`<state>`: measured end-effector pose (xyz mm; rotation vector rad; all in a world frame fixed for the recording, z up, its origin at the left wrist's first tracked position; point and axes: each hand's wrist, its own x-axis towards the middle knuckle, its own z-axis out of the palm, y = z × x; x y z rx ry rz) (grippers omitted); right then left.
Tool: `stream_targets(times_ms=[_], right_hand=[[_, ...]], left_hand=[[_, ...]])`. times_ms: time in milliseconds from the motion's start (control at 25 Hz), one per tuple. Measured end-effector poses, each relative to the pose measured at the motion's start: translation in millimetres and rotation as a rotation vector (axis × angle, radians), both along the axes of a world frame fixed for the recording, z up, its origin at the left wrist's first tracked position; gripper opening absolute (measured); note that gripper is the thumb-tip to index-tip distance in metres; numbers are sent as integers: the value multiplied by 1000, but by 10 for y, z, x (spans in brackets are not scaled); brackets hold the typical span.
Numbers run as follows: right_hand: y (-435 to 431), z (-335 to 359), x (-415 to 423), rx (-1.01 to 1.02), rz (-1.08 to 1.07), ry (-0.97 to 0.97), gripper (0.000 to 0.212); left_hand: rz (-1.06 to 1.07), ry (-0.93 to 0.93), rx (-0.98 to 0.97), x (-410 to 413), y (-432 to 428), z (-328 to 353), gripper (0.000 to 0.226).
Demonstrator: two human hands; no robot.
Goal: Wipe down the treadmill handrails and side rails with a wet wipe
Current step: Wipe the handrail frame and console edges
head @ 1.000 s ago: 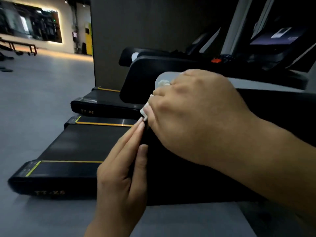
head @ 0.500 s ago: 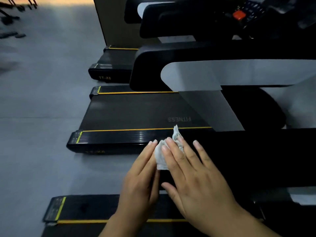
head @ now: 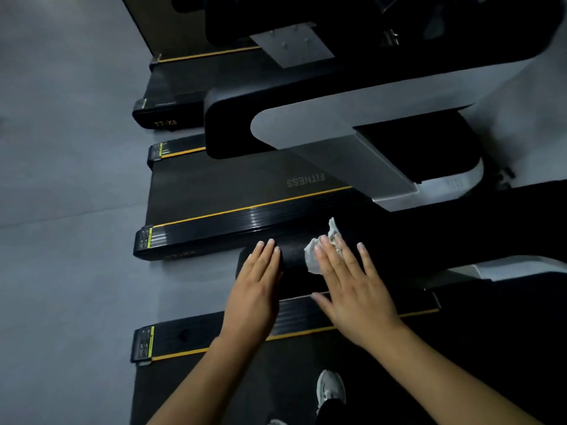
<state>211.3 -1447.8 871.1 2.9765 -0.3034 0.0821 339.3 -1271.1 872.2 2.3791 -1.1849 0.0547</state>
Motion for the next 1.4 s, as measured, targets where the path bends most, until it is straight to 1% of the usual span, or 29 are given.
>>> stream_targets(times_ms=[80,160,240,360,480,520,560,680,840,920,1000,1080,1160,1240,1320,1400], right_hand=[[-168,66,-106,30,-66,9,86],[-235,114,-145,82,-137,-9,87],[-128,123,-29,154,-160,-42,90],[237,99,357,205,-16,-37,91],[360,84,556,182,80,11,91],[298,74,544,168,89,13,91],[204,62,507,150,91,4,90],[-207,60,354,139,-16,-40,88],[-757,145,96,129,-211,-60,86],[-697,143,109,125,-269,-104,88],[-404,93,226,158,-210,-143,87],[-106,-17,266,139,-65,-146,83],[-260,-15,146,88,-3,-120,80],[-600,5,-64,42,-70,-134,79],[-875,31,-277,53,-196,-153,80],[-858,27,-274,83,-283,-189,84]], left_hand=[[-16,14,85,-3,1,-5,77],[-34,41,104,-6,-45,64,80],[-61,52,101,14,-19,48,76],[-76,96,51,50,39,14,67],[-28,179,3,85,77,9,79],[-29,168,15,91,83,6,82],[-33,134,23,87,85,-16,80],[-60,24,45,70,21,-31,54],[-85,-5,114,80,-89,-36,52],[-122,-19,118,109,-145,-17,51],[-194,-30,109,136,-269,14,52],[-256,-10,100,117,-400,35,57],[-257,4,84,71,-489,48,61],[-246,-13,96,51,-507,41,64],[-275,-24,105,39,-563,63,66],[-308,-12,114,17,-688,104,65]])
